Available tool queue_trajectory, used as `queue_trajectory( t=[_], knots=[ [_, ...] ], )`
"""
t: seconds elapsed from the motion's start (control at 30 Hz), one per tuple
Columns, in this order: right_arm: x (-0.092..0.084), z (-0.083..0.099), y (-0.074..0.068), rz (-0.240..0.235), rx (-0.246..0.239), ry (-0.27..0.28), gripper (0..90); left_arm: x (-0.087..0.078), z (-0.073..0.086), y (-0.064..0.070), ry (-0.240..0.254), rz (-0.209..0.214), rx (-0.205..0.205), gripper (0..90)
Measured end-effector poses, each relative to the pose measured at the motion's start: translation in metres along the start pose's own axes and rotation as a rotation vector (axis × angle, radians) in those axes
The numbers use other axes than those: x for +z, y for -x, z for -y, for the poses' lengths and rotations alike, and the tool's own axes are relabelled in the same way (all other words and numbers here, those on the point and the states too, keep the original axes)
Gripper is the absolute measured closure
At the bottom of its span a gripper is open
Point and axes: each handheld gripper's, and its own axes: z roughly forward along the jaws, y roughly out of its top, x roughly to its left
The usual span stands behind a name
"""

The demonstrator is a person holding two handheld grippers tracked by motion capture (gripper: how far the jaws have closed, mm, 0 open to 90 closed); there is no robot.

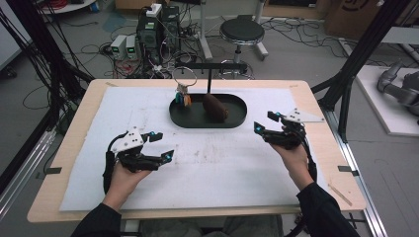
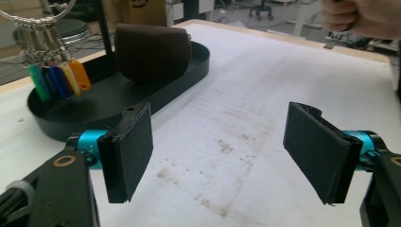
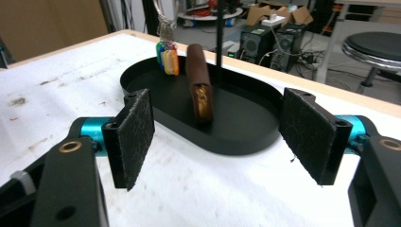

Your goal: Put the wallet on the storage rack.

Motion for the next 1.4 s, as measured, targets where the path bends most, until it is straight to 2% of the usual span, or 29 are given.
queue_trajectory(
  t=[0.13,0.27,0.37,0.47,0.6,1.0,1.4],
  knots=[
    [-0.024,0.013,0.007,0.004,0.017,0.010,27.2,-0.005,0.002,-0.002,-0.006,-0.026,-0.001,24.6],
    [-0.039,0.027,0.012,-0.009,0.033,0.026,26.7,-0.012,0.005,-0.005,-0.015,-0.061,0.006,24.2],
    [-0.044,0.037,0.017,-0.002,0.050,0.007,26.1,-0.018,0.008,-0.007,-0.026,-0.086,0.015,24.2],
    [-0.045,0.043,0.023,0.018,0.043,-0.025,25.7,-0.024,0.009,-0.010,-0.020,-0.104,0.007,24.2],
    [-0.046,0.045,0.028,0.034,0.046,-0.023,25.6,-0.030,0.010,-0.013,-0.010,-0.117,0.002,24.2],
    [-0.040,0.047,0.025,0.053,-0.014,-0.064,25.6,-0.032,0.012,-0.013,-0.008,-0.125,-0.001,24.2],
    [-0.042,0.049,0.031,0.082,-0.010,-0.067,25.7,-0.033,0.014,-0.015,-0.017,-0.125,-0.003,24.2]
  ],
)
